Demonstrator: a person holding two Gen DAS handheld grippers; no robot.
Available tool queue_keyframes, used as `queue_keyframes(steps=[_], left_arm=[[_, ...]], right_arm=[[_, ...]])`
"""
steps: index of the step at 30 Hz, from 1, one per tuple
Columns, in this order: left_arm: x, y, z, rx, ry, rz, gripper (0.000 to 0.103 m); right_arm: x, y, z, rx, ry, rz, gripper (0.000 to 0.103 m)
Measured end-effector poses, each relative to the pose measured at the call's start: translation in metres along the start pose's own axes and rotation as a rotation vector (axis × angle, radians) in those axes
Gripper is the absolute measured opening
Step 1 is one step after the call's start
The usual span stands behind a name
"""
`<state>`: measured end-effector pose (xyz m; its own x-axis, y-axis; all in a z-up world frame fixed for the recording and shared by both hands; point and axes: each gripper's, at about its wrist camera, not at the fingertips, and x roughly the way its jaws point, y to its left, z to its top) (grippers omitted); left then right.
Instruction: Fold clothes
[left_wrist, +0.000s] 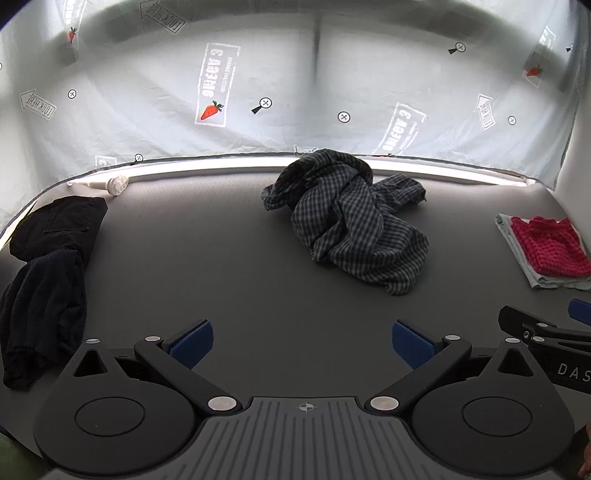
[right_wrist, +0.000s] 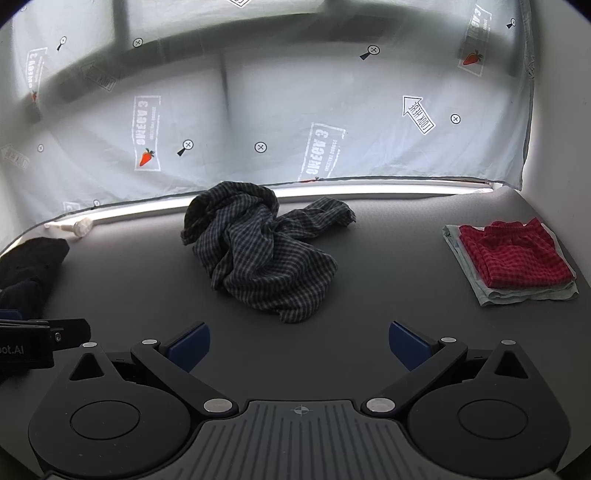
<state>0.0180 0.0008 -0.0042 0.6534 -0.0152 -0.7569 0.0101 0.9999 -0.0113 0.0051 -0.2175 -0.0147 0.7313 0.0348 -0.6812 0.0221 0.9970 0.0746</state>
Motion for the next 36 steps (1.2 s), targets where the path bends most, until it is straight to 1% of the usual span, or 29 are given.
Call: queue_keyframes(steps=[9, 12, 14, 15, 19, 22, 26, 28, 30, 32, 34, 36], left_arm=[[0.007, 0.0, 0.001, -0.009, 0.015, -0.006, 0.103], [0.012, 0.0, 0.001, -0.017, 0.021, -0.004, 0.103], [0.018, -0.001, 0.001, -0.013, 0.019, 0.009, 0.103], [0.022, -0.003, 0.002, 0.003, 0.009, 0.013, 0.103], [0.038, -0.014, 0.006, 0.075, -0.015, 0.014, 0.103], [0.055, -0.019, 0.013, 0.074, -0.029, 0.018, 0.103], [0.08, -0.016, 0.021, -0.014, -0.058, 0.025, 0.103], [0.095, -0.015, 0.025, -0.059, -0.054, 0.037, 0.103], [0.114, -0.01, 0.029, -0.123, -0.02, 0.046, 0.103], [0.13, -0.007, 0.031, -0.19, 0.009, 0.043, 0.103], [0.141, -0.001, 0.029, -0.252, 0.03, 0.034, 0.103], [0.151, 0.0, 0.026, -0.294, 0.05, 0.046, 0.103]], right_arm=[[0.008, -0.002, 0.001, 0.001, 0.026, 0.004, 0.103], [0.011, -0.001, 0.001, -0.019, 0.03, 0.002, 0.103], [0.016, -0.002, 0.002, -0.036, 0.03, 0.025, 0.103], [0.02, -0.002, 0.003, -0.044, 0.029, 0.041, 0.103], [0.042, -0.001, 0.005, -0.088, 0.034, 0.037, 0.103], [0.065, 0.001, 0.009, -0.145, 0.025, 0.042, 0.103], [0.105, -0.002, 0.011, -0.176, 0.019, 0.037, 0.103], [0.133, -0.006, 0.012, -0.175, 0.04, 0.036, 0.103], [0.164, -0.012, 0.01, -0.156, 0.067, 0.063, 0.103], [0.191, -0.019, 0.012, -0.11, 0.085, 0.095, 0.098], [0.216, -0.023, 0.015, -0.07, 0.102, 0.125, 0.097], [0.239, -0.026, 0.019, -0.026, 0.116, 0.15, 0.095]])
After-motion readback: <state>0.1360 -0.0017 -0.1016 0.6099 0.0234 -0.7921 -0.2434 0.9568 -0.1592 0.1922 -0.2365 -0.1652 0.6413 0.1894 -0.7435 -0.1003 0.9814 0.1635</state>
